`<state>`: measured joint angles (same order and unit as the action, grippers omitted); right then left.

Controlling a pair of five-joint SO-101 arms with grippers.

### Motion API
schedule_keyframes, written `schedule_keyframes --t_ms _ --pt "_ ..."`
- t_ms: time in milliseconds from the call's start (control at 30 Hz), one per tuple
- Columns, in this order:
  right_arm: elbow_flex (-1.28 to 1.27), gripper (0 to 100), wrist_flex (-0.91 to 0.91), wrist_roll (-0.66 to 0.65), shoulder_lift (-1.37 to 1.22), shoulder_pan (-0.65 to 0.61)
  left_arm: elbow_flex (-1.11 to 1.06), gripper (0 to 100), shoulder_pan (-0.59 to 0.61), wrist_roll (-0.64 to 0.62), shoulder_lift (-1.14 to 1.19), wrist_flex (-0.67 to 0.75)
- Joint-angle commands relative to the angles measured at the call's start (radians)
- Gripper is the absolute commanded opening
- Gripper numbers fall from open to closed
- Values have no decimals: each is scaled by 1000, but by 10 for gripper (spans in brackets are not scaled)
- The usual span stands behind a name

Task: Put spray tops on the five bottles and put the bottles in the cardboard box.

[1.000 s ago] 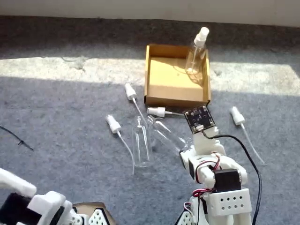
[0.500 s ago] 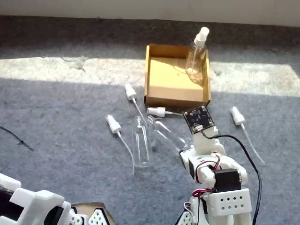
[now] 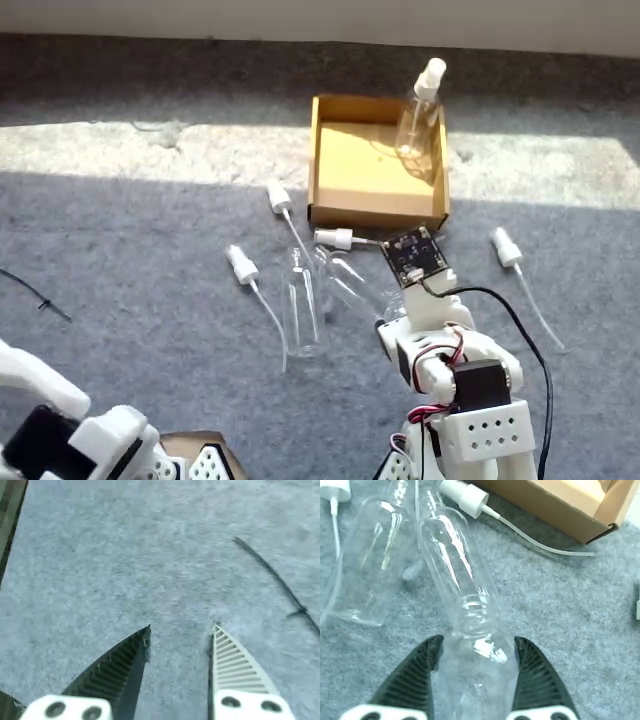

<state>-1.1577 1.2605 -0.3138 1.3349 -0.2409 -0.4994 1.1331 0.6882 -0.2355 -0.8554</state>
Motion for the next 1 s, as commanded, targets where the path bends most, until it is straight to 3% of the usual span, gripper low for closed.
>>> schedule_keyframes --t_ms 0,100,267,433,667,800,967 --pt "7 4 -12 -11 8 15 8 183 -193 -17 -206 -328" --pt "7 4 -10 -11 8 15 10 183 -395 -167 -308 -465" --pt "7 4 -8 -11 8 47 4 182 -783 -529 -349 -477" --pt "7 4 -8 -11 8 67 5 180 -1084 -795 -209 -313" --pt "5 4 -8 -11 8 68 13 178 -1156 -959 45 -115" --pt "4 4 -8 -11 7 68 21 181 -1155 -1056 145 -114" --pt "-13 4 -10 -11 7 68 13 181 -1156 -1059 206 -114"
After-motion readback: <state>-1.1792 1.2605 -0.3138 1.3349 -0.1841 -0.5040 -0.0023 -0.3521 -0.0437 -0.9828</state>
